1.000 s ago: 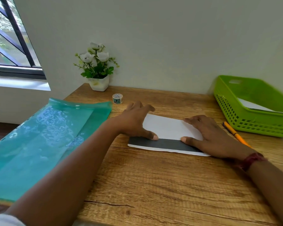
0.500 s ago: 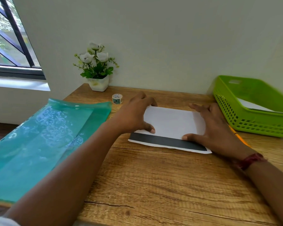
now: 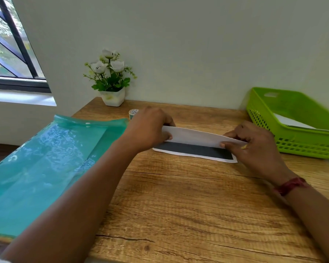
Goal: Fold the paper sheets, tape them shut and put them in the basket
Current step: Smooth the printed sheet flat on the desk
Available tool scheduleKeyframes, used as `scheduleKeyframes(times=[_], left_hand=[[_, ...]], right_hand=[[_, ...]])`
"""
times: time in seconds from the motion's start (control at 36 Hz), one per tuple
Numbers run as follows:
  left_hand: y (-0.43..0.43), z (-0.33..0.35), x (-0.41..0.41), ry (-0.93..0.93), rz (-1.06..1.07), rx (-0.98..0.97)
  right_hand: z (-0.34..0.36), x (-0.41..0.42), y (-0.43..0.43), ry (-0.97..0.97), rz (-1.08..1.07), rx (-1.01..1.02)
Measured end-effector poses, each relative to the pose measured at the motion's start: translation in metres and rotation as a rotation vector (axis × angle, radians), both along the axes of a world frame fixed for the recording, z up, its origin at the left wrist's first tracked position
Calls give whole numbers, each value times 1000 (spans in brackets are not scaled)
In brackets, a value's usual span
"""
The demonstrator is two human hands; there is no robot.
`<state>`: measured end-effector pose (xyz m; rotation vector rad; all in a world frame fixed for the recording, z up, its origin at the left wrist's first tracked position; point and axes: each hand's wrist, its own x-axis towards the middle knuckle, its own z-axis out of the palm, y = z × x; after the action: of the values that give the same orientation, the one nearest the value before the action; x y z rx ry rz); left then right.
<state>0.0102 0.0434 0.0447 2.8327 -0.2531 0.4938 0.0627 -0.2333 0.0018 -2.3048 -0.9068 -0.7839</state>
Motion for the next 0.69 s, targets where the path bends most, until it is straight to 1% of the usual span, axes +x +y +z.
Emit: scheduleKeyframes(times=[0.14, 0.22, 0.33, 0.42, 0.53, 0.69], left_hand=[[0, -2, -1, 63, -43, 68], [1, -5, 1, 122, -71, 112], [0, -11, 6, 195, -86, 150], [-3, -15, 8, 289, -91, 202], [-6, -18, 8, 419, -101, 259], [-19, -26, 0, 530, -84, 323]], right_hand=[[-3, 0, 2, 83, 32, 31], [-5, 1, 3, 130, 41, -2], [-9, 3, 0, 202, 0, -107], [-12, 3, 0, 273, -43, -202], [-11, -2, 4, 305, -77, -292], [-4, -10, 10, 359, -120, -498]])
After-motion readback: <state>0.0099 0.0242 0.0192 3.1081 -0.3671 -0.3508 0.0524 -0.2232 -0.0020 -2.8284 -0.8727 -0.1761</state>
